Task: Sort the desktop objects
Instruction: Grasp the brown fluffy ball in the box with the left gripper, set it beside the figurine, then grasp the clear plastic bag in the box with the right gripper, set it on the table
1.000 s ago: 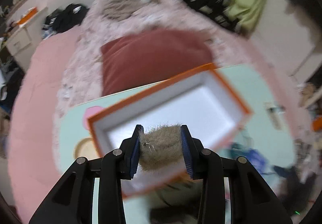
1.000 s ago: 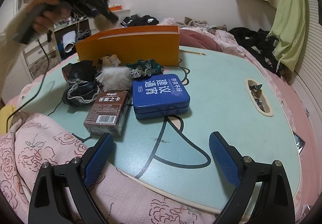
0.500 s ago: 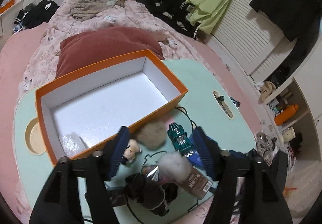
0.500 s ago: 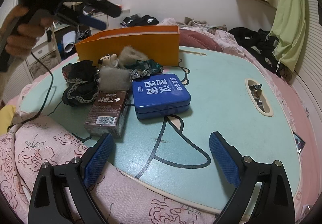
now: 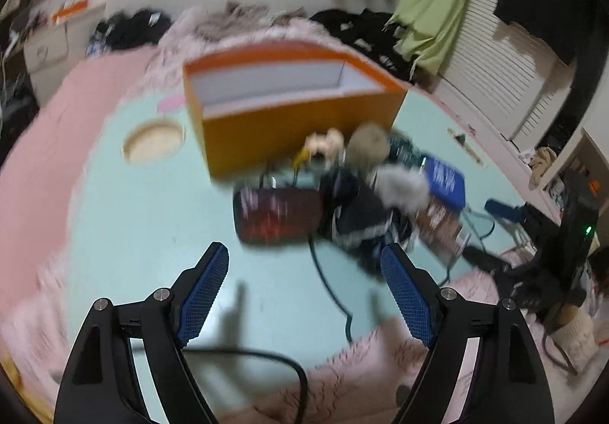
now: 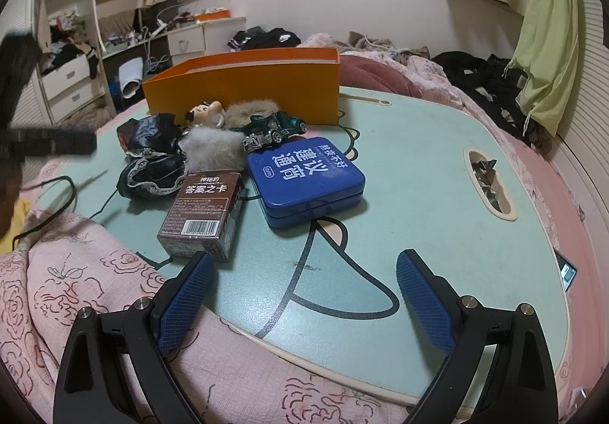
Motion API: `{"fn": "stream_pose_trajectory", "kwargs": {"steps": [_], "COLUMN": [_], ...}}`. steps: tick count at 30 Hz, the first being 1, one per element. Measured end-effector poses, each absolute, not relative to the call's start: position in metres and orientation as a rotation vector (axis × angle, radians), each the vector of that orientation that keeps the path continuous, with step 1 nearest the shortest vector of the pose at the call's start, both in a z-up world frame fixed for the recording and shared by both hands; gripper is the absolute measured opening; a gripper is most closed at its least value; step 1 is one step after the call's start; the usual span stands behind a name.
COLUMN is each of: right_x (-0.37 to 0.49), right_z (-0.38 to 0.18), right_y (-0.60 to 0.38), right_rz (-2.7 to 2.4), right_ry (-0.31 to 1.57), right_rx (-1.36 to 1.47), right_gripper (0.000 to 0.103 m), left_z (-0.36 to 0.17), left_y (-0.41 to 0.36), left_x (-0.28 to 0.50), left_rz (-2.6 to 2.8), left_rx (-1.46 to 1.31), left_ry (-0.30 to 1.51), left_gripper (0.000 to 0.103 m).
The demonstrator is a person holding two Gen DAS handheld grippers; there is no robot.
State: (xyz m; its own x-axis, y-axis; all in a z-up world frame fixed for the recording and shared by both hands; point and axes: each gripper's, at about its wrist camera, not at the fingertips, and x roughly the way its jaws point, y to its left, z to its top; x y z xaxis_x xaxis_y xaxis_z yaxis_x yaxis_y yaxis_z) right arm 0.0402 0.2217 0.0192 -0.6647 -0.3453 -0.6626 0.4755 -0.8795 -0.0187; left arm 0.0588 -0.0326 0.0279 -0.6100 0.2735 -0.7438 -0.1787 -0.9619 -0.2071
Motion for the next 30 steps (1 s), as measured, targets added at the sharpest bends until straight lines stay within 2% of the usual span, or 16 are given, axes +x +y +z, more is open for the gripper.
{"fn": "stream_pose_trajectory", "kwargs": {"steps": [3,4,5,6,23,28,30], "right_x": [0.040,0.040,0.039,0.039,0.040,0.024,0.001], "right_z": [0.019,0.019,0.018,0.018,0.022,0.076,0.110], "right_y": [0.222,0.222,0.222,0.222,0.225,0.213,0.192], "right_rz": [-2.502,-2.503,-2.503,-2.503,-2.475,-2.330,-2.256], "right_ry": [0.263,0.263,0.262,0.261,0.235,0.068,0.036], "right_rx": [0.941,0.940,0.943,0.944,0.921,0.794,0.801], "right_gripper": [0.097,0.097,0.098,0.098,0.098,0.094,0.088], "left_z": [0.002,0.000,-0.004,-0.006,-0.007,-0.007,-0.007], "left_y": [-0.019,-0.012,-0.005,0.002,-0.003,-0.004,-0.004], "left_x": [0.054,0.054,0.053,0.051,0.053,0.055,0.055], "left_rz": [2.610,2.669,2.690,2.714,2.742,2.743,2.745], "left_rx": [-1.327,-1.293,-1.305,-1.291,-1.258,-1.254,-1.253], "left_ry": [-0.094,-0.010,0.046,0.094,0.031,0.029,0.030], "left_gripper": [0.084,0.088,0.098,0.103,0.103,0.103,0.103]}}
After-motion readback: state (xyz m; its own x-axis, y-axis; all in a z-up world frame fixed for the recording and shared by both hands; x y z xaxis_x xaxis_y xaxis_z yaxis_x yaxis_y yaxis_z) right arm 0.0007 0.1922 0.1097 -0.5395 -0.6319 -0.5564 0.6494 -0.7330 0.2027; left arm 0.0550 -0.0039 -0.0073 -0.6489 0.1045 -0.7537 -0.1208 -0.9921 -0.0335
